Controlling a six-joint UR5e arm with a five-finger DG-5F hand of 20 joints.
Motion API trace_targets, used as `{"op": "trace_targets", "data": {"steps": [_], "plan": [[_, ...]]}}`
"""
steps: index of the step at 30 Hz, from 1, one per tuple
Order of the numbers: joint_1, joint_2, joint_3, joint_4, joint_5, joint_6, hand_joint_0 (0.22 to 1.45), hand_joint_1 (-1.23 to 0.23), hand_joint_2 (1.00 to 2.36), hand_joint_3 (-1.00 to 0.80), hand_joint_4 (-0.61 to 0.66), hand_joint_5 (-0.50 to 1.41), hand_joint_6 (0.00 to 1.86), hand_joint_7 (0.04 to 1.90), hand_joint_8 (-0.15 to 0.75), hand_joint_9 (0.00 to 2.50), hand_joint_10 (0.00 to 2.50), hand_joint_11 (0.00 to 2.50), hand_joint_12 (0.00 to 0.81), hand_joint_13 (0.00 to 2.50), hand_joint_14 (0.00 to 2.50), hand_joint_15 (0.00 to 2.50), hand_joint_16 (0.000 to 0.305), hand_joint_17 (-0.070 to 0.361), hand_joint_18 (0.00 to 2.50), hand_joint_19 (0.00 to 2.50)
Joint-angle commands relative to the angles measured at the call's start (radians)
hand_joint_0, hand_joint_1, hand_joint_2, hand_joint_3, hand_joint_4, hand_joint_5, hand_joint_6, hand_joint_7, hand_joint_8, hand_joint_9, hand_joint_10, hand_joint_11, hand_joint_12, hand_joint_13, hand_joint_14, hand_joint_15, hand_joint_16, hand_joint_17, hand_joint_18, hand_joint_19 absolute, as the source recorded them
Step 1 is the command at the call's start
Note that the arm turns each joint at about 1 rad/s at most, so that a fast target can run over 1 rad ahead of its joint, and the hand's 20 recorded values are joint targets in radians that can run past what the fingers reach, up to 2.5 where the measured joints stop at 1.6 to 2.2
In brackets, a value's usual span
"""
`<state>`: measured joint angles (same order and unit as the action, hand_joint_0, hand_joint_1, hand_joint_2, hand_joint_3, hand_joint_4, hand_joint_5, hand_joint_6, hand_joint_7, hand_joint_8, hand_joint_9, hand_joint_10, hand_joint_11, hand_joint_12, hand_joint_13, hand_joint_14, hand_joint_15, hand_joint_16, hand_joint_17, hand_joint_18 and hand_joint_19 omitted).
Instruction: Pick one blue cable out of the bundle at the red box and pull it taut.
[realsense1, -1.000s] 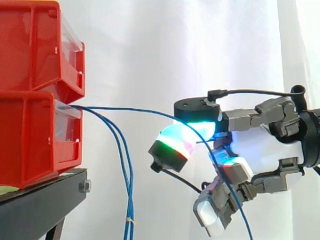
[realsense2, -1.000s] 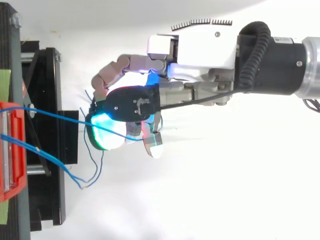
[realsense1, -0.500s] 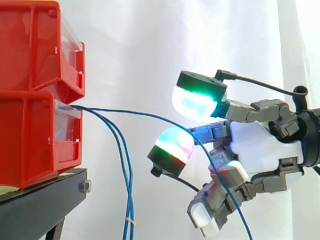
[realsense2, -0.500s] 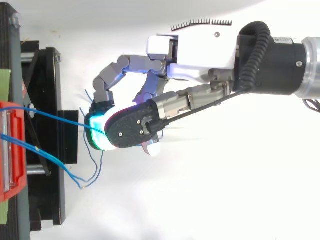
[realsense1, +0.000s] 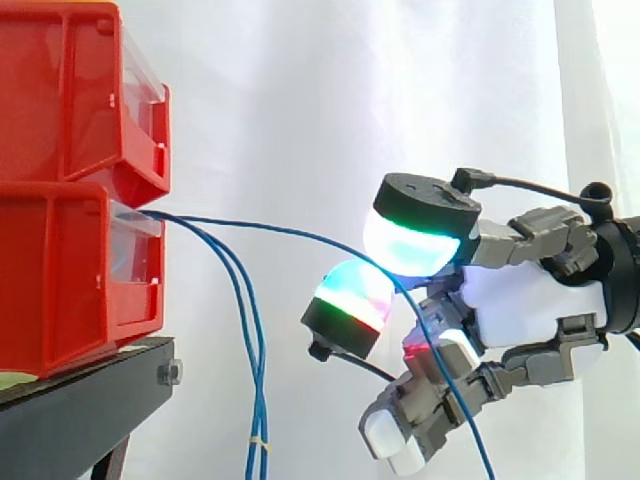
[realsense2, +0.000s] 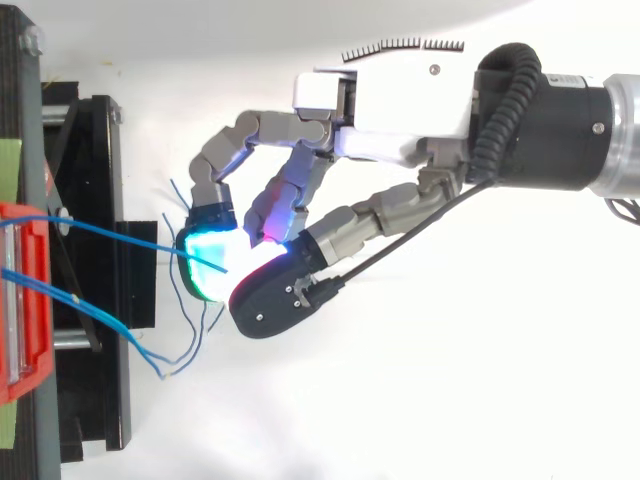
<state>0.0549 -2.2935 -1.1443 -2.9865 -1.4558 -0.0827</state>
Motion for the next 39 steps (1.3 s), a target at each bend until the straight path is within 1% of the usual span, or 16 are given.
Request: {"op": "trace_targets", "data": {"steps": [1, 8, 11, 12, 14, 16, 19, 24, 26, 27, 28, 30, 32, 33, 35, 39], "plan": [[0.0, 0.0, 0.0, 0.001, 0.0, 0.0, 0.58, -0.78, 1.01, -0.38, -0.05, -0.12, 0.91, 1.0, 0.335, 1.18, 0.01, 0.91, 0.365, 0.81, 0.01, 0.41, 0.051, 0.116, 0.6, 0.4], [0.0, 0.0, 0.0, 0.0, 0.0, 0.0, 0.6, -0.8, 1.01, -0.29, -0.06, -0.11, 0.92, 0.99, 0.34, 1.16, 0.01, 0.9, 0.365, 0.81, 0.01, 0.4, 0.051, 0.114, 0.6, 0.38], [0.0, 0.0, 0.0, 0.0, 0.0, 0.0, 0.61, -0.83, 1.02, -0.2, -0.06, -0.11, 0.93, 1.0, 0.343, 1.16, 0.01, 0.92, 0.366, 0.81, 0.02, 0.4, 0.051, 0.115, 0.62, 0.37], [0.0, 0.0, 0.0, 0.0, 0.0, 0.001, 0.61, -0.84, 1.02, -0.14, -0.06, -0.1, 0.93, 1.0, 0.345, 1.18, 0.01, 0.91, 0.37, 0.82, 0.02, 0.4, 0.052, 0.118, 0.64, 0.36], [0.0, 0.0, 0.0, 0.0, 0.0, 0.001, 0.62, -0.87, 1.02, -0.1, -0.07, -0.09, 0.93, 1.0, 0.357, 1.22, 0.01, 0.92, 0.385, 0.85, 0.01, 0.4, 0.056, 0.125, 0.67, 0.35], [0.0, 0.0, 0.0, 0.0, 0.0, 0.001, 0.61, -0.88, 1.01, -0.03, -0.12, -0.08, 0.93, 1.02, 0.365, 1.28, 0.01, 0.91, 0.403, 0.9, 0.01, 0.41, 0.059, 0.132, 0.71, 0.33], [0.0, 0.0, 0.0, 0.0, 0.0, 0.0, 0.62, -0.91, 1.01, 0.03, -0.16, -0.08, 0.93, 1.04, 0.358, 1.33, 0.01, 0.9, 0.404, 0.92, 0.01, 0.41, 0.06, 0.135, 0.74, 0.33], [0.0, 0.0, 0.0, -0.002, 0.003, 0.004, 0.65, -0.94, 1.0, 0.11, -0.25, -0.06, 0.92, 1.14, 0.343, 1.37, 0.01, 0.91, 0.409, 0.95, 0.01, 0.42, 0.061, 0.137, 0.76, 0.32], [0.002, 0.0, 0.0, -0.002, 0.005, 0.004, 0.63, -0.94, 1.1, 0.1, -0.27, -0.05, 0.91, 1.18, 0.335, 1.39, 0.01, 0.89, 0.408, 0.98, 0.01, 0.44, 0.061, 0.137, 0.77, 0.32], [0.002, 0.0, -0.002, -0.002, 0.005, 0.004, 0.61, -0.95, 1.2, 0.08, -0.29, -0.05, 0.91, 1.18, 0.341, 1.41, 0.01, 0.88, 0.408, 0.98, 0.01, 0.44, 0.061, 0.137, 0.78, 0.33], [0.002, -0.001, 0.0, -0.002, 0.005, 0.004, 0.6, -0.94, 1.25, 0.07, -0.3, -0.05, 0.91, 1.18, 0.341, 1.42, 0.01, 0.88, 0.411, 0.99, 0.01, 0.44, 0.061, 0.138, 0.78, 0.32], [0.003, 0.0, -0.002, -0.012, 0.002, 0.006, 0.55, -0.93, 1.44, 0.03, -0.31, -0.04, 0.9, 1.19, 0.342, 1.44, 0.01, 0.86, 0.421, 1.02, 0.01, 0.43, 0.062, 0.14, 0.8, 0.33], [0.003, 0.0, 0.0, -0.028, 0.002, 0.003, 0.53, -0.92, 1.51, 0.02, -0.32, -0.04, 0.9, 1.2, 0.342, 1.46, 0.01, 0.86, 0.42, 1.02, 0.01, 0.44, 0.062, 0.14, 0.8, 0.33], [0.002, 0.0, -0.002, -0.032, 0.002, 0.001, 0.51, -0.91, 1.6, 0.0, -0.33, -0.03, 0.89, 1.21, 0.345, 1.47, 0.01, 0.85, 0.423, 1.03, 0.01, 0.44, 0.063, 0.142, 0.81, 0.32], [0.003, 0.0, 0.0, -0.039, 0.003, 0.006, 0.49, -0.88, 1.69, -0.01, -0.34, -0.03, 0.89, 1.22, 0.344, 1.48, 0.01, 0.83, 0.426, 1.05, 0.01, 0.45, 0.063, 0.142, 0.81, 0.33], [0.002, -0.001, 0.0, -0.04, 0.006, -0.003, 0.46, -0.85, 1.84, -0.04, -0.34, -0.02, 0.88, 1.21, 0.345, 1.5, 0.01, 0.82, 0.431, 1.06, 0.01, 0.45, 0.064, 0.143, 0.82, 0.33]]}}
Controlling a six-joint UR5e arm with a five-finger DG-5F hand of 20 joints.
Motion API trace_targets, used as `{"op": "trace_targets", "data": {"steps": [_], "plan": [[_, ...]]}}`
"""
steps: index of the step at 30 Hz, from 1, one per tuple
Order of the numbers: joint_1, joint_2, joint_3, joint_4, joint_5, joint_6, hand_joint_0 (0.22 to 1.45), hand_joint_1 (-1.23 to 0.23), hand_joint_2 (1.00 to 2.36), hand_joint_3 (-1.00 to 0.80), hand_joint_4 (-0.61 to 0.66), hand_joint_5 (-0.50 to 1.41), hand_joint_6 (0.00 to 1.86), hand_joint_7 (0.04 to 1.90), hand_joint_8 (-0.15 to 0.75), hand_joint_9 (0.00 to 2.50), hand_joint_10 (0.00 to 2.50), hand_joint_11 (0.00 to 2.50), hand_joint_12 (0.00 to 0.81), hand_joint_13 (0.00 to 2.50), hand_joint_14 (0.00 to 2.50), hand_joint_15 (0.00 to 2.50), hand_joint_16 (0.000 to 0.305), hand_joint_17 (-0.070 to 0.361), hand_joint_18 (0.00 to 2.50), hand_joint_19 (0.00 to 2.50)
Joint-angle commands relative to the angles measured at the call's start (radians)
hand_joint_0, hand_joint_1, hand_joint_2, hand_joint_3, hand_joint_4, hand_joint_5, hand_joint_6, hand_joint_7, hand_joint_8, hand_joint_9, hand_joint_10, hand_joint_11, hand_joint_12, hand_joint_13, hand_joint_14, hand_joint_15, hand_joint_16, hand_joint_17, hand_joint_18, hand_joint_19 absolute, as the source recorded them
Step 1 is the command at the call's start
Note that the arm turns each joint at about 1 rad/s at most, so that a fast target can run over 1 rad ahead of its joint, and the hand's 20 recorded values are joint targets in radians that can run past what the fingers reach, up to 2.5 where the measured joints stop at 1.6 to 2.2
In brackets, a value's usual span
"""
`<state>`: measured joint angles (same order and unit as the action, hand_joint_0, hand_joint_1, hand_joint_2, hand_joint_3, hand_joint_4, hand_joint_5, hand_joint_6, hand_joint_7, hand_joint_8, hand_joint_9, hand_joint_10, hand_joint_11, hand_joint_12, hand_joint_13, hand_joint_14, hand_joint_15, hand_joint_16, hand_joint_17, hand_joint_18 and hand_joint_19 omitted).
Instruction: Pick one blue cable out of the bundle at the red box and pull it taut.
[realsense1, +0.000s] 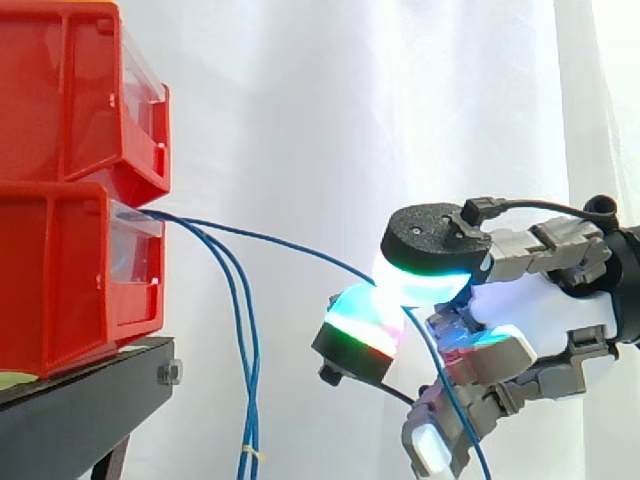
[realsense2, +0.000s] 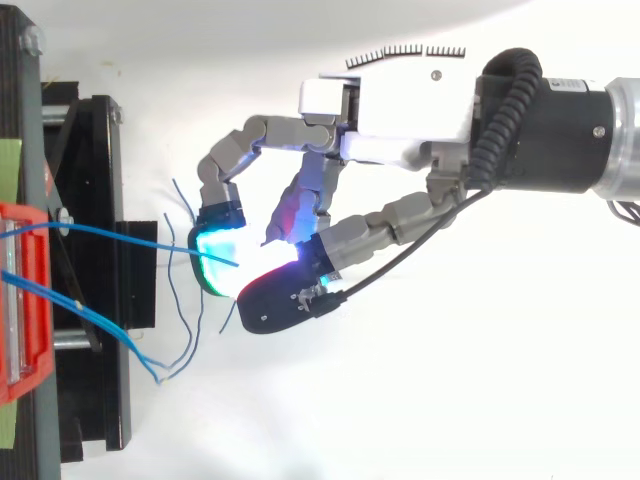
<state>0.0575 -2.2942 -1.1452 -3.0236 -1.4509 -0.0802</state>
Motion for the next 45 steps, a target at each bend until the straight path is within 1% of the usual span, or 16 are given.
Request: {"op": "trace_targets", "data": {"steps": [1, 4, 7, 9, 10, 12, 16, 26, 29, 32, 34, 36, 39, 42, 43, 45], "plan": [[0.001, -0.001, -0.001, -0.003, 0.001, -0.007, 0.46, -0.84, 1.85, -0.04, -0.34, -0.02, 0.88, 1.22, 0.351, 1.5, 0.01, 0.83, 0.432, 1.06, 0.01, 0.45, 0.064, 0.143, 0.82, 0.33], [0.001, -0.001, -0.001, -0.003, -0.002, -0.007, 0.44, -0.83, 1.91, -0.06, -0.34, -0.02, 0.88, 1.22, 0.352, 1.49, 0.01, 0.8, 0.436, 1.06, 0.01, 0.45, 0.064, 0.145, 0.83, 0.33], [0.001, -0.001, -0.001, -0.003, -0.002, -0.007, 0.44, -0.84, 1.93, -0.07, -0.34, -0.02, 0.88, 1.22, 0.357, 1.49, 0.01, 0.81, 0.436, 1.06, 0.01, 0.45, 0.064, 0.145, 0.83, 0.32], [0.001, -0.001, -0.001, -0.003, -0.003, -0.007, 0.45, -0.87, 1.88, -0.06, -0.33, -0.02, 0.88, 1.23, 0.364, 1.46, 0.01, 0.82, 0.438, 1.05, 0.01, 0.45, 0.065, 0.145, 0.82, 0.32], [0.001, 0.001, -0.001, -0.003, -0.003, -0.007, 0.47, -0.88, 1.78, -0.03, -0.33, -0.03, 0.88, 1.23, 0.362, 1.45, 0.01, 0.81, 0.435, 1.04, 0.01, 0.45, 0.064, 0.144, 0.82, 0.32], [0.001, 0.001, -0.001, -0.003, -0.003, -0.007, 0.48, -0.9, 1.71, -0.02, -0.32, -0.03, 0.89, 1.23, 0.363, 1.44, 0.01, 0.83, 0.433, 1.03, 0.01, 0.45, 0.064, 0.143, 0.81, 0.32], [-0.001, 0.001, -0.001, -0.003, -0.003, -0.007, 0.5, -0.91, 1.67, -0.02, -0.31, -0.03, 0.89, 1.24, 0.36, 1.44, 0.01, 0.85, 0.431, 1.03, 0.01, 0.46, 0.063, 0.142, 0.8, 0.32], [0.001, 0.001, -0.002, -0.003, -0.003, -0.007, 0.48, -0.89, 1.75, -0.03, -0.31, -0.03, 0.89, 1.22, 0.36, 1.43, 0.01, 0.82, 0.431, 1.03, 0.01, 0.47, 0.063, 0.142, 0.79, 0.32], [0.001, -0.001, -0.013, 0.0, -0.005, -0.007, 0.48, -0.89, 1.76, -0.03, -0.31, -0.03, 0.89, 1.22, 0.364, 1.43, 0.01, 0.81, 0.433, 1.03, 0.01, 0.47, 0.063, 0.143, 0.79, 0.32], [-0.001, -0.001, -0.036, 0.003, -0.005, -0.007, 0.48, -0.89, 1.76, -0.03, -0.31, -0.03, 0.89, 1.22, 0.364, 1.43, 0.01, 0.82, 0.433, 1.03, 0.01, 0.46, 0.063, 0.143, 0.79, 0.32], [0.001, -0.001, -0.065, 0.022, -0.005, -0.001, 0.49, -0.89, 1.75, -0.03, -0.31, -0.03, 0.89, 1.22, 0.367, 1.43, 0.01, 0.81, 0.432, 1.03, 0.01, 0.47, 0.063, 0.143, 0.79, 0.32], [0.002, -0.001, -0.08, 0.048, -0.005, 0.004, 0.49, -0.89, 1.75, -0.03, -0.31, -0.03, 0.89, 1.22, 0.364, 1.42, 0.01, 0.81, 0.429, 1.03, 0.01, 0.47, 0.064, 0.143, 0.79, 0.32], [0.005, -0.001, -0.111, 0.155, -0.005, -0.003, 0.49, -0.89, 1.75, -0.03, -0.31, -0.03, 0.89, 1.21, 0.364, 1.42, 0.01, 0.81, 0.434, 1.02, 0.01, 0.46, 0.063, 0.143, 0.79, 0.32], [0.005, -0.001, -0.136, 0.227, -0.005, -0.003, 0.49, -0.89, 1.75, -0.03, -0.31, -0.03, 0.89, 1.22, 0.364, 1.42, 0.01, 0.81, 0.434, 1.02, 0.01, 0.47, 0.063, 0.143, 0.79, 0.32], [0.005, 0.001, -0.148, 0.273, -0.005, -0.003, 0.49, -0.89, 1.74, -0.02, -0.31, -0.03, 0.89, 1.22, 0.368, 1.42, 0.01, 0.8, 0.435, 1.02, 0.01, 0.47, 0.063, 0.143, 0.79, 0.32], [0.005, -0.001, -0.149, 0.292, -0.005, -0.004, 0.49, -0.89, 1.74, -0.02, -0.31, -0.03, 0.89, 1.23, 0.366, 1.41, 0.01, 0.8, 0.435, 1.02, 0.01, 0.47, 0.063, 0.143, 0.79, 0.32]]}}
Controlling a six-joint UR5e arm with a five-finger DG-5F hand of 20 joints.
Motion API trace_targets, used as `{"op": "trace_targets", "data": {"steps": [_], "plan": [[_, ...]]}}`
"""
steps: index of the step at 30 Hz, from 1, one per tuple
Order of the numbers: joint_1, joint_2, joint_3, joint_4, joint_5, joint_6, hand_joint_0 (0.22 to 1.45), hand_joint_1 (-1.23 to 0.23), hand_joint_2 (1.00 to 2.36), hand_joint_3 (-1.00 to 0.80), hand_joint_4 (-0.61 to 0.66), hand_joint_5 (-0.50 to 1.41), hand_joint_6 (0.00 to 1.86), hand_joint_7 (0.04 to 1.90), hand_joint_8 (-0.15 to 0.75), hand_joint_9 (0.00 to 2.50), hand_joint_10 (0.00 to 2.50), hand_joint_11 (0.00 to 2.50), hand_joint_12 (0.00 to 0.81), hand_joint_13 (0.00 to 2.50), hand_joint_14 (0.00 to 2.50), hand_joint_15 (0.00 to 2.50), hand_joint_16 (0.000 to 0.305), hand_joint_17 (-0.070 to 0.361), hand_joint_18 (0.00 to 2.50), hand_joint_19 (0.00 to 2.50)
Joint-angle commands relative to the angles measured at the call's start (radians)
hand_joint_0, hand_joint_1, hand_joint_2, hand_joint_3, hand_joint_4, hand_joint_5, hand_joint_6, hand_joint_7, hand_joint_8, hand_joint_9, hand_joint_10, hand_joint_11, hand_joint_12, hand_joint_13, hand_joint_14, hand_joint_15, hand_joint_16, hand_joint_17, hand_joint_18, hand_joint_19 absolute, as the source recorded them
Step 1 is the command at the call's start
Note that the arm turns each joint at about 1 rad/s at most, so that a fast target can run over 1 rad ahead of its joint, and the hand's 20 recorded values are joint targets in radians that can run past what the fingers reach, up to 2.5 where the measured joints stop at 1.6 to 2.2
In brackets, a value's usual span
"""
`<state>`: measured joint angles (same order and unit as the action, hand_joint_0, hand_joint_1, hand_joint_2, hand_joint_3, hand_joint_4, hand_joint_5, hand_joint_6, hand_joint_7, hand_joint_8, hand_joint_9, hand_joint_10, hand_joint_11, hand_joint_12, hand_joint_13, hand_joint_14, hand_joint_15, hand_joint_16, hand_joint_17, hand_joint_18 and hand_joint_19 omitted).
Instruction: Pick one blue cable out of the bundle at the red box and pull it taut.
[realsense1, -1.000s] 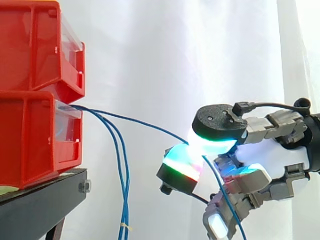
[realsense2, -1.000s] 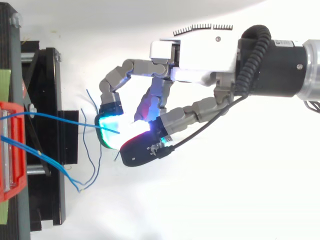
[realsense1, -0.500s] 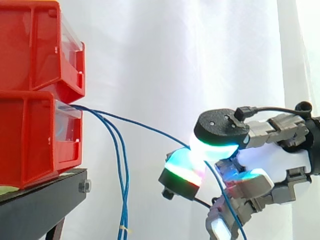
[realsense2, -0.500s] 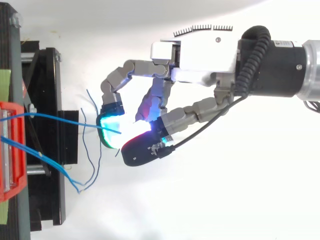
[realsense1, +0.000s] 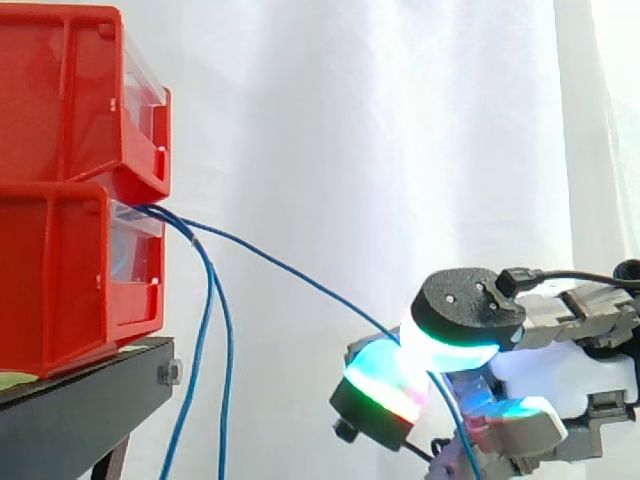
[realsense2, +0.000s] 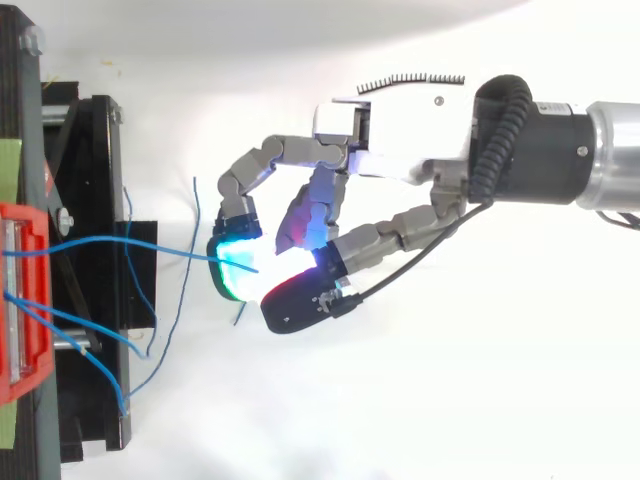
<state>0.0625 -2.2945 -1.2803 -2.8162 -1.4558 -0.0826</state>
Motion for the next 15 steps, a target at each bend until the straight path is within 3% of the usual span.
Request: {"op": "trace_targets", "data": {"steps": [1, 15], "plan": [[0.0, 0.0, -0.014, 0.095, 0.0, -0.002, 0.49, -0.89, 1.75, -0.03, -0.31, -0.03, 0.89, 1.23, 0.364, 1.42, 0.01, 0.8, 0.432, 1.02, 0.01, 0.47, 0.064, 0.143, 0.79, 0.31], [0.0, 0.001, -0.014, 0.101, 0.005, -0.005, 0.48, -0.89, 1.77, -0.03, -0.31, -0.03, 0.89, 1.23, 0.368, 1.42, 0.01, 0.8, 0.434, 1.03, 0.01, 0.47, 0.064, 0.143, 0.79, 0.32]]}}
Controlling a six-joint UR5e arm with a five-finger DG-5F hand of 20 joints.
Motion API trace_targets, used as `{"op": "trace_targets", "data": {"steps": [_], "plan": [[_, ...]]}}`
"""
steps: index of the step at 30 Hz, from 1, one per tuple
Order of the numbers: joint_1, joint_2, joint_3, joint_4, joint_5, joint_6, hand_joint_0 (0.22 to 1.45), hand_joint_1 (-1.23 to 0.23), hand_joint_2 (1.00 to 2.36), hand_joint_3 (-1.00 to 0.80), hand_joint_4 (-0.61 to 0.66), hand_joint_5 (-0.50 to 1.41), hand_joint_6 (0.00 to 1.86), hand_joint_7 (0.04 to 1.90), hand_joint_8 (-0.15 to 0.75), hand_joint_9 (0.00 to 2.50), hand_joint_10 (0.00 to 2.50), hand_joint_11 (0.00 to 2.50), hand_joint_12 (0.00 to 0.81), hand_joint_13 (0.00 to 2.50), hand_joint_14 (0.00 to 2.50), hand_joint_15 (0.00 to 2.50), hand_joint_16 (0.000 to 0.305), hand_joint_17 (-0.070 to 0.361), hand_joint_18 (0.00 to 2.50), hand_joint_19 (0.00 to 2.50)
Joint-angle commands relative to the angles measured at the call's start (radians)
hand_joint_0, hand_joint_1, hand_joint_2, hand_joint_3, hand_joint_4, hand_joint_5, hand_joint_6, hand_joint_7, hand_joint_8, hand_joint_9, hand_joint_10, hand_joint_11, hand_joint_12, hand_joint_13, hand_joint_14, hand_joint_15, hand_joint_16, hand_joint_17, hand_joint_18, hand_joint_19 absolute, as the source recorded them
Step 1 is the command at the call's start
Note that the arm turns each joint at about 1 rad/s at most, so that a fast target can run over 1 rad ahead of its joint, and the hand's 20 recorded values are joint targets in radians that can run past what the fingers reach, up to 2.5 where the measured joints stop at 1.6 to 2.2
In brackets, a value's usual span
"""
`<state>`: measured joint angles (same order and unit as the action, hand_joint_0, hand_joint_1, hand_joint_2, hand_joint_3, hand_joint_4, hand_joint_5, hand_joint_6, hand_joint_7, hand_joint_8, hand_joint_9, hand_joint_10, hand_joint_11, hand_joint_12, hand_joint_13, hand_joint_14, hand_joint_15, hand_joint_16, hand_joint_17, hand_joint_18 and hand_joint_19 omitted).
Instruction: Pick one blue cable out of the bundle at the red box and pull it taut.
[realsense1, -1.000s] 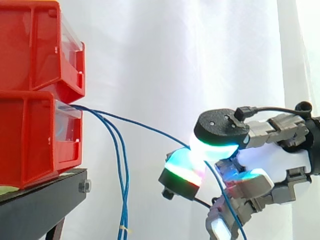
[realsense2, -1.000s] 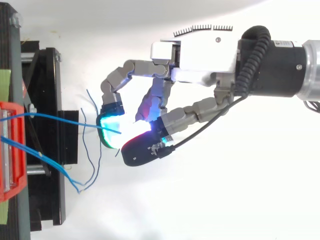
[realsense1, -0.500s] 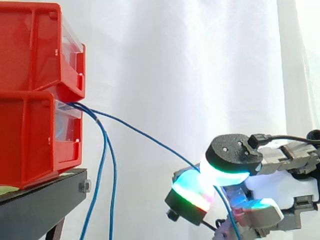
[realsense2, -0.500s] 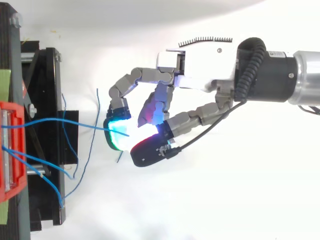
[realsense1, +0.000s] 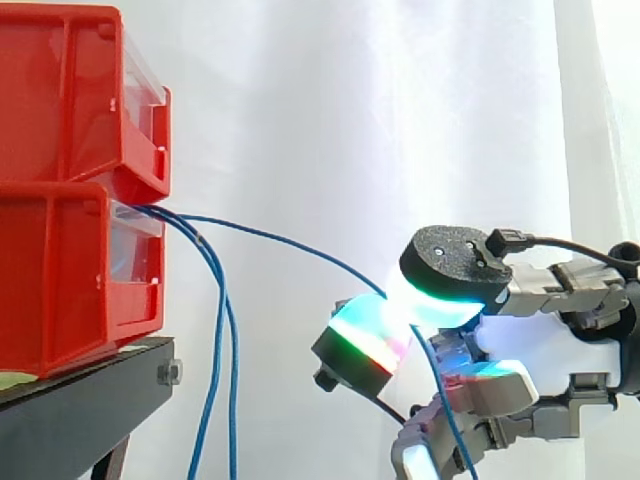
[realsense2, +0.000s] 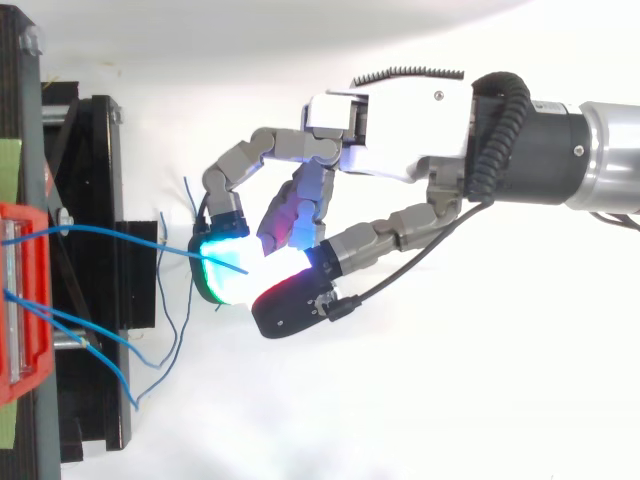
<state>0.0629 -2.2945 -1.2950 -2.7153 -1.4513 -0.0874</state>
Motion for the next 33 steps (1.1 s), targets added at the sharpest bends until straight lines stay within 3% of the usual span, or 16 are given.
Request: {"op": "trace_targets", "data": {"steps": [1, 33], "plan": [[0.0, 0.0, -0.001, 0.0, 0.0, 0.0, 0.48, -0.89, 1.77, -0.03, -0.31, -0.03, 0.89, 1.23, 0.37, 1.42, 0.01, 0.8, 0.434, 1.03, 0.01, 0.47, 0.064, 0.143, 0.79, 0.32], [0.0, 0.0, -0.001, 0.0, 0.002, 0.0, 0.48, -0.88, 1.78, -0.04, -0.31, -0.03, 0.89, 1.23, 0.365, 1.39, 0.01, 0.75, 0.434, 1.03, 0.01, 0.47, 0.064, 0.144, 0.78, 0.32]]}}
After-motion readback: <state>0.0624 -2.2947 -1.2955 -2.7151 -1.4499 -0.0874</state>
